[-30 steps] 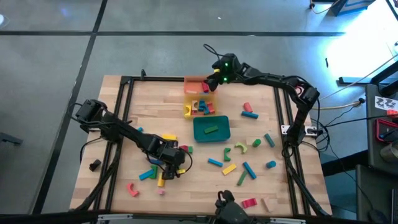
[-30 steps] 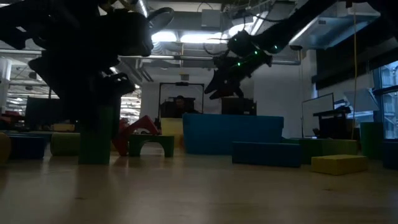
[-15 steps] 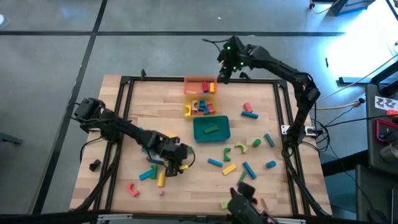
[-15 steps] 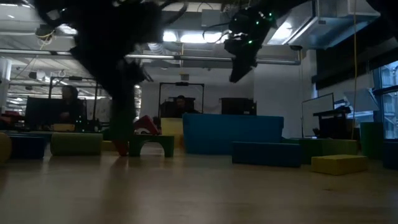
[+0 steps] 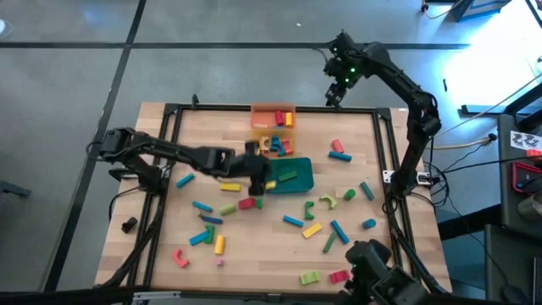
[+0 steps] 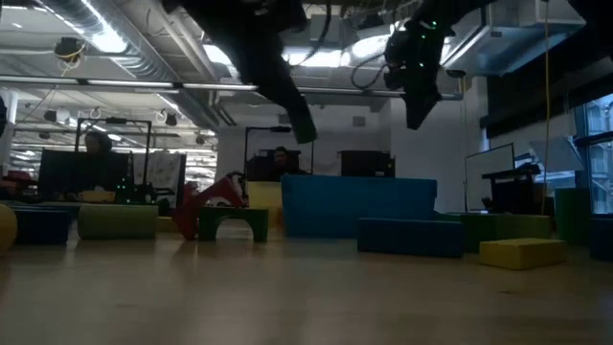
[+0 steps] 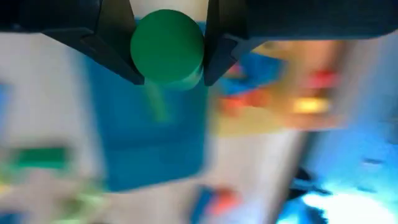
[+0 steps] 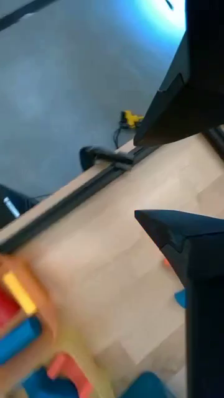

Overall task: Sort blocks by size
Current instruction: Put the green cylinder block into the orange bin

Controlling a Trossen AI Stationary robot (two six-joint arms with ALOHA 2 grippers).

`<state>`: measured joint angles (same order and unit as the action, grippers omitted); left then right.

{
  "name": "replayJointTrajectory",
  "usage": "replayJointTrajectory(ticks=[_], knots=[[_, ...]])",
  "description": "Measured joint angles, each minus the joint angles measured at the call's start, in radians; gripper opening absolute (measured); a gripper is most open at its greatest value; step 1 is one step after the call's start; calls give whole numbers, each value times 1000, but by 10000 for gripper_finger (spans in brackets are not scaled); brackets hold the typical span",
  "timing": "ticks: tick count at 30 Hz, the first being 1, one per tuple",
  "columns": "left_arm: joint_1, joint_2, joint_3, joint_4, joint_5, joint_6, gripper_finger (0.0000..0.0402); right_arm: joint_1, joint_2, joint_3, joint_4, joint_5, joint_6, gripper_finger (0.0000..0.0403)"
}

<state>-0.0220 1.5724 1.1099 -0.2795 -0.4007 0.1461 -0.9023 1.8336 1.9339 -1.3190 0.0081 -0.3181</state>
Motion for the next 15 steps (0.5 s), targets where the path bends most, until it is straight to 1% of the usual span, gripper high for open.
replayJointTrajectory(ticks=[3, 8, 11, 15], knots=[[105, 13, 0, 86, -16, 87, 128, -25, 0, 0, -16, 0, 28, 177], [288, 31, -1, 209, -9, 156, 132, -34, 0, -11, -102, -2, 63, 177], [389, 44, -1, 258, 54, 146, 132, -34, 0, -45, -126, -42, 109, 177], [490, 81, -1, 311, 130, 75, 143, -33, 0, -128, -123, -71, 193, 177]])
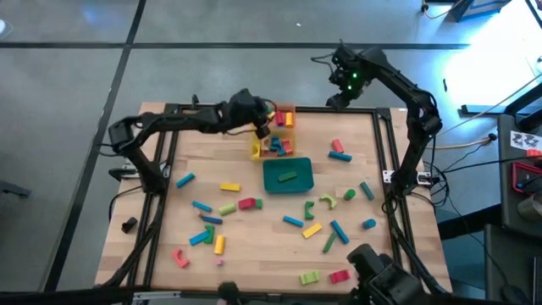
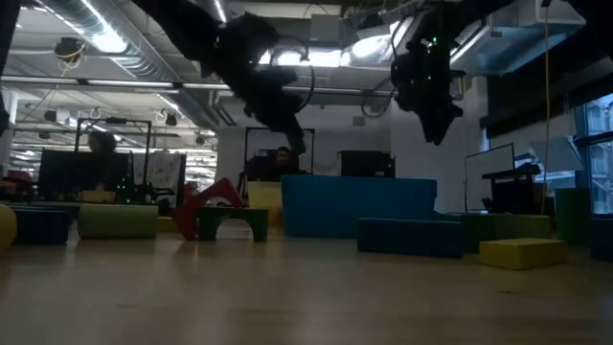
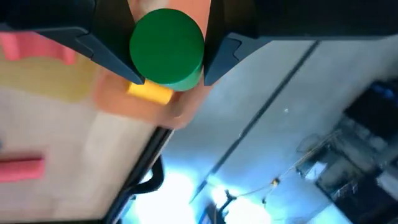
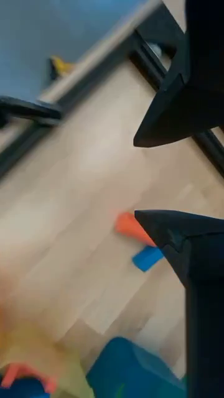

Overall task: Sort blocks by size
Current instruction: Put the green cylinder block into the orange bin, then put the orange cylinder block in the orange bin

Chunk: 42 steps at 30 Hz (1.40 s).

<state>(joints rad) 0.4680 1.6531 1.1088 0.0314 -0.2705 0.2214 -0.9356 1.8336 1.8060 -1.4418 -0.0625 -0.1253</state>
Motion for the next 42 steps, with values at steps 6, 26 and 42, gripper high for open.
replayJointTrajectory(ticks=[6, 26, 42], knots=[[69, 84, 0, 45, 6, -47, 160, 0, 0, -167, 7, 17, 85, 177], [78, 122, 0, 29, 6, -38, 188, 185, 0, -562, 347, 72, 331, 177], [70, 54, -1, -61, 3, 48, 178, 257, -4, -718, 560, 70, 382, 159]])
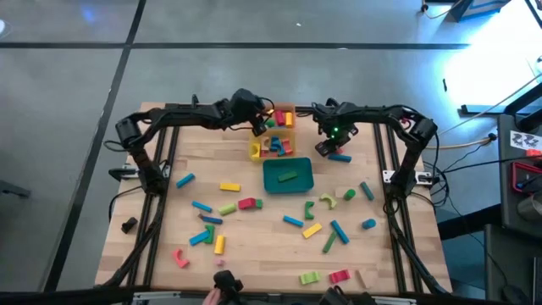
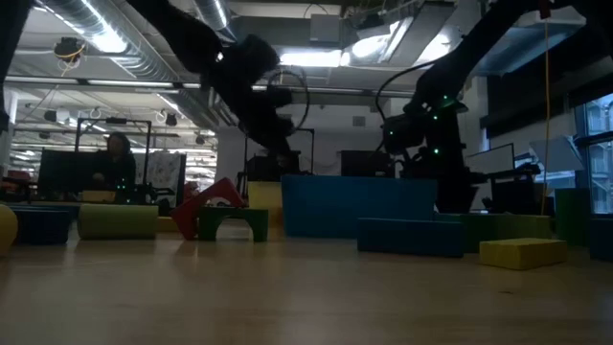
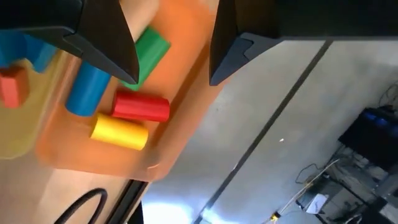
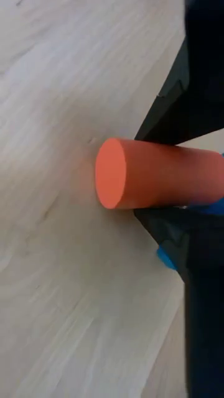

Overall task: Sort blocks by size
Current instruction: Put the orange cylinder block in the orange bin

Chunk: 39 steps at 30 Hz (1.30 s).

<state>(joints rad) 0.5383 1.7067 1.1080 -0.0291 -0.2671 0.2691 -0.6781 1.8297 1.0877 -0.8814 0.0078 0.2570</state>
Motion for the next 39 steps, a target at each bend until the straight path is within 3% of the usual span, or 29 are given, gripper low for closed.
replayJointTrajectory(ticks=[3, 15, 23, 30, 39], knots=[[-3, -76, 0, -94, -3, -20, 172, 0, 4, 19, -7, 7, -28, 135], [-59, -391, 0, -632, 36, -198, 168, 0, 6, 276, 51, 34, -108, 135], [-169, -458, 0, -912, 131, -293, 168, 0, 5, 330, 422, -149, -116, 141], [-281, -458, -32, -923, 224, -299, 168, 19, 57, 331, 678, -249, -107, 143], [-396, -458, -90, -920, 227, -393, 168, 37, 114, 330, 720, -215, -110, 173]])
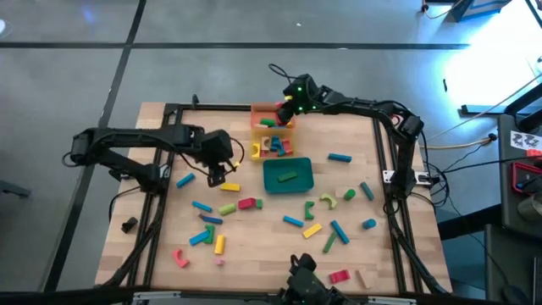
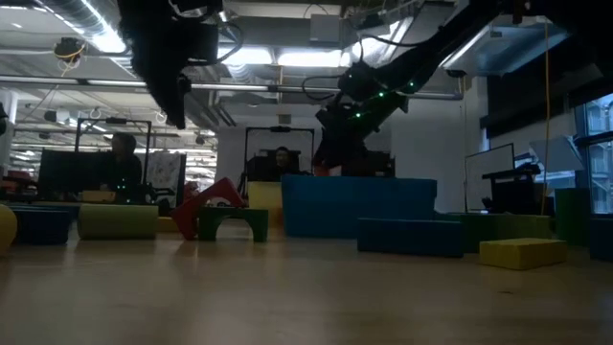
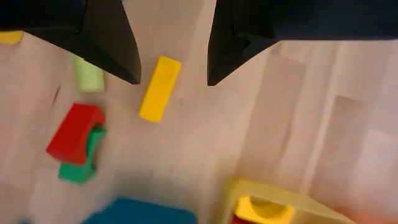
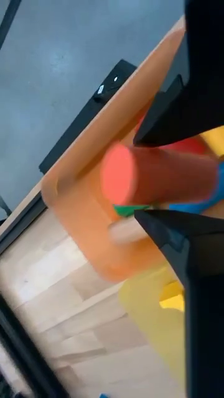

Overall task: Sort blocks by size
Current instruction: Put the orange cylinder block in the orange bin, then put the yellow rectangular block into the blue bin

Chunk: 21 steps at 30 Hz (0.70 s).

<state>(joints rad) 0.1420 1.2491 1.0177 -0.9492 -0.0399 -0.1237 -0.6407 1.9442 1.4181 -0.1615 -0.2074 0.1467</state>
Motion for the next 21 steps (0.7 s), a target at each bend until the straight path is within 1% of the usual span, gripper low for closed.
replayJointTrajectory(ticks=[6, 10, 14, 17, 21], knots=[[-77, 0, -92, 71, 11, 19, 168, -1, 0, 0, -11, 5, -46, 207], [-116, 1, -163, 183, 15, 19, 168, -1, 0, 0, -9, 10, -47, 215], [-129, 4, -226, 316, 15, 19, 168, -1, -16, 3, -28, 13, -48, 217], [-129, 5, -282, 393, 15, 40, 168, -1, -51, 45, -126, 23, -69, 214], [-129, 8, -356, 486, 9, 92, 168, -1, -91, 165, -364, 25, -218, 205]])
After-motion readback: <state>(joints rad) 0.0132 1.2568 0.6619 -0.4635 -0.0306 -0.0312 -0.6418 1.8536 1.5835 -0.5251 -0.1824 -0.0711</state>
